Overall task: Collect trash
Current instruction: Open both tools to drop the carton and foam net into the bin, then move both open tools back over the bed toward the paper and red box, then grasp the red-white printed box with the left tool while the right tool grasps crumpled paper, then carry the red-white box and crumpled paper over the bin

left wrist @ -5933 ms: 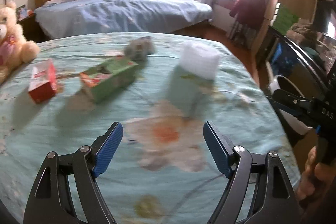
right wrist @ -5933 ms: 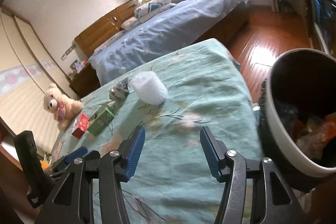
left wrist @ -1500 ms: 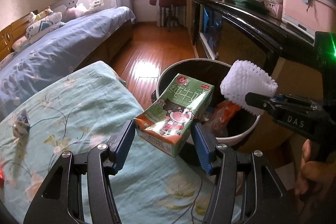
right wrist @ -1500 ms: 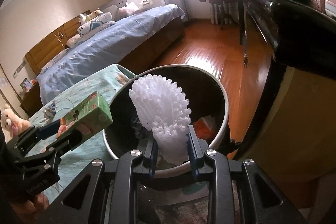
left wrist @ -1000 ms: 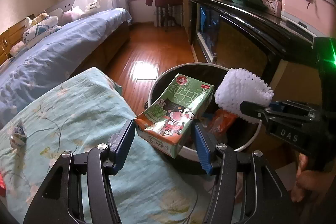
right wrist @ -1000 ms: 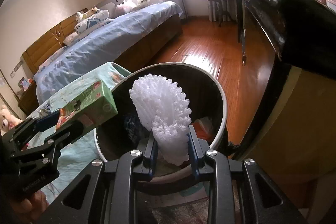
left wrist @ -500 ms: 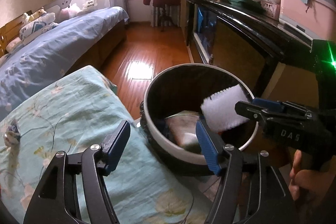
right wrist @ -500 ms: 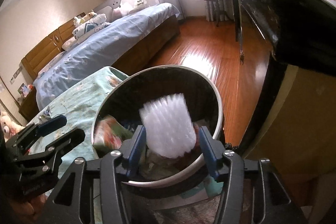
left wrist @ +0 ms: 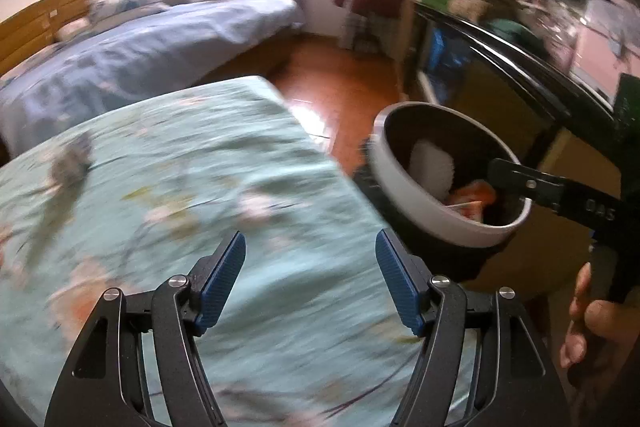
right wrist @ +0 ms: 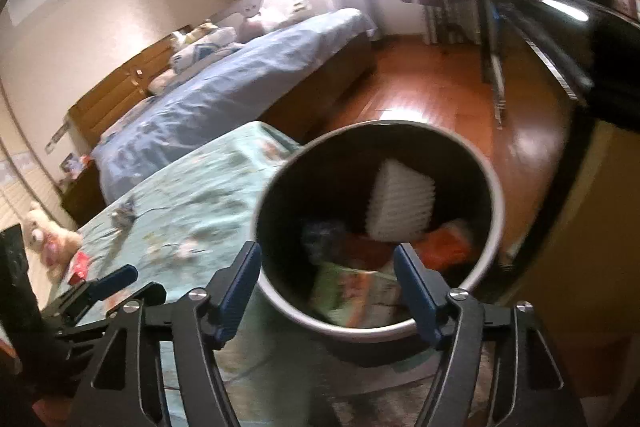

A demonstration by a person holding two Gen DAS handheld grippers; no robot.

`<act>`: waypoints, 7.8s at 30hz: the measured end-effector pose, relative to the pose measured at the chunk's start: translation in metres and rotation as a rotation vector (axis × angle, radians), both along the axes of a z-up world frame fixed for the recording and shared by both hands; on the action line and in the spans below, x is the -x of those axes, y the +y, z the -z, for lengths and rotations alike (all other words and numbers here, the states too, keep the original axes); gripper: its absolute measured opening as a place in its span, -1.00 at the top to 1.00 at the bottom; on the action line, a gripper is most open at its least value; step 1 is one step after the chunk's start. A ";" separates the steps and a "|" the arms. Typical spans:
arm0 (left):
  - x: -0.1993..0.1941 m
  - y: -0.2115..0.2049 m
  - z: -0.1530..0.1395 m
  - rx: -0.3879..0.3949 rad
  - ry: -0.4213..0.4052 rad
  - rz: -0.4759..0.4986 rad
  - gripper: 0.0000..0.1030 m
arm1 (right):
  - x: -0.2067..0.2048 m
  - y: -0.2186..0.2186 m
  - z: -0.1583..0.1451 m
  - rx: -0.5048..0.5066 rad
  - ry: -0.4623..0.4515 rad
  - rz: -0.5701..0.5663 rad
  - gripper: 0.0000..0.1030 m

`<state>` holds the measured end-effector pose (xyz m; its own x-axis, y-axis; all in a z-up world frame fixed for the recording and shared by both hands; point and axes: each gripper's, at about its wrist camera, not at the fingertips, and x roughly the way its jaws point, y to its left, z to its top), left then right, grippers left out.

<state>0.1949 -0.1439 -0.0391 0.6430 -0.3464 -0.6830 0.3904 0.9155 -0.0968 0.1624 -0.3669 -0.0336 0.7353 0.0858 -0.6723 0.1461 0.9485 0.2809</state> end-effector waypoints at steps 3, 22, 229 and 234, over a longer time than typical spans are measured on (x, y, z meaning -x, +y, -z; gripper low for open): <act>0.001 0.026 0.001 0.005 0.002 -0.063 -0.36 | -0.004 0.018 -0.001 -0.014 -0.005 -0.043 -0.53; 0.023 0.155 0.025 -0.008 0.050 -0.358 -0.45 | -0.027 0.135 0.012 -0.058 0.028 -0.282 -0.68; -0.021 -0.126 -0.011 -0.147 0.002 0.208 0.03 | -0.006 -0.033 0.009 0.014 0.081 -0.012 0.64; -0.025 -0.129 -0.011 -0.146 0.009 0.213 0.03 | -0.011 -0.034 0.008 0.021 0.086 -0.011 0.64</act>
<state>0.2203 -0.2730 -0.0280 0.5597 -0.3706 -0.7412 0.5758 0.8172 0.0261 0.1737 -0.4007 -0.0420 0.6738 0.0787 -0.7347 0.1582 0.9559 0.2475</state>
